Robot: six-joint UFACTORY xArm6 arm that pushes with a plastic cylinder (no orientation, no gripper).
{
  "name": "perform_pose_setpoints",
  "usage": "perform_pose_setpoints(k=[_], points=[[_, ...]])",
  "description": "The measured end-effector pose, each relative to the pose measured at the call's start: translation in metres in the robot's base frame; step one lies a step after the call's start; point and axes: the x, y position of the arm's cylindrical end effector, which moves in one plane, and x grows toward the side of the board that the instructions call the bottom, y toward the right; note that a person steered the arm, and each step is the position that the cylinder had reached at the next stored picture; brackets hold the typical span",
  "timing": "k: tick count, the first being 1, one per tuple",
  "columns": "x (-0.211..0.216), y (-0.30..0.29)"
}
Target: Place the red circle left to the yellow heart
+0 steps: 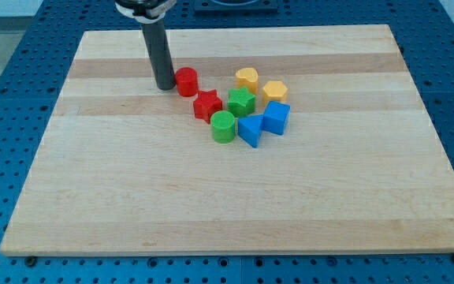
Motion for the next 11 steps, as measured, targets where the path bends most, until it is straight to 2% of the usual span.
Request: perform_pose_setpoints(k=[11], points=[[-0.003, 0.050]])
